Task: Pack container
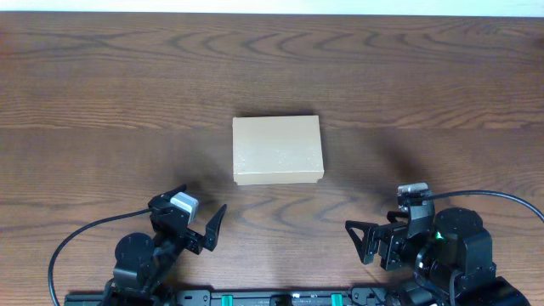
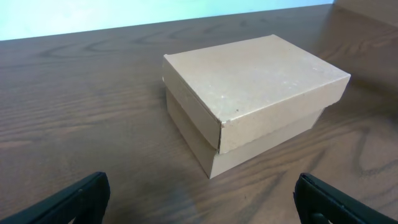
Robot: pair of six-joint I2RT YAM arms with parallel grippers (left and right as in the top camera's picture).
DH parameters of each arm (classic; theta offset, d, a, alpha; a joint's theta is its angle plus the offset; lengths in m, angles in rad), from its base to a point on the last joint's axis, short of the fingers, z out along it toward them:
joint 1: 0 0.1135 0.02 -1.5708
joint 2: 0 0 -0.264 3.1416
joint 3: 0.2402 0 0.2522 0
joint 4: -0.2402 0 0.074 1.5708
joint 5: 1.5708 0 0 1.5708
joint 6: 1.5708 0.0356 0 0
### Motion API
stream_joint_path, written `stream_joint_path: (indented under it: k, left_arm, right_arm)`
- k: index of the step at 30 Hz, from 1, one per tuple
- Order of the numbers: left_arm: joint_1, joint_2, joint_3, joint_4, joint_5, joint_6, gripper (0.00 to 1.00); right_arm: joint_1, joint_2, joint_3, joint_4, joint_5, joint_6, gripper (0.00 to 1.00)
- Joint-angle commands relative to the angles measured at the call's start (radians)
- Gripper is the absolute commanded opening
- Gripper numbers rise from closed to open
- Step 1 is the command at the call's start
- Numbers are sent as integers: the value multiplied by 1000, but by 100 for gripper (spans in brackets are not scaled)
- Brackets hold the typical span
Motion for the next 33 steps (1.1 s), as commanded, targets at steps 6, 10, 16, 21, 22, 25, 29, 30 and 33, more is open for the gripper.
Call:
stream_joint_path:
  k: [6,10,16,21,22,25,29,30,33]
  left_arm:
    - [7,-7,-23,2,11,-11,95]
    - [7,-7,-23,2,11,-11,95]
    - [7,-7,-23,2,11,-11,95]
    - [7,-7,-23,2,11,-11,95]
    - [7,-7,-23,2,11,-11,95]
    - [7,-7,-23,2,11,-11,95]
    - [7,-7,-23,2,11,-11,95]
    - [7,-7,-23,2,11,-11,95]
    - [7,-7,-23,2,11,-11,95]
  right_arm:
    - [10,-3,-5,2,3,13,99]
    - [10,-3,-5,2,3,13,99]
    - [10,-3,-5,2,4,13,99]
    - [89,-24,-6,6,152,-63,99]
    - [102,-28,-10,16,183,-63,99]
    - [139,-47,-50,65,259,-110,99]
    - [194,-121,-187,181,277,-216,99]
    - [208,-151,-231,213,277,-229,99]
    - [243,-233,-342,280,303,-235,99]
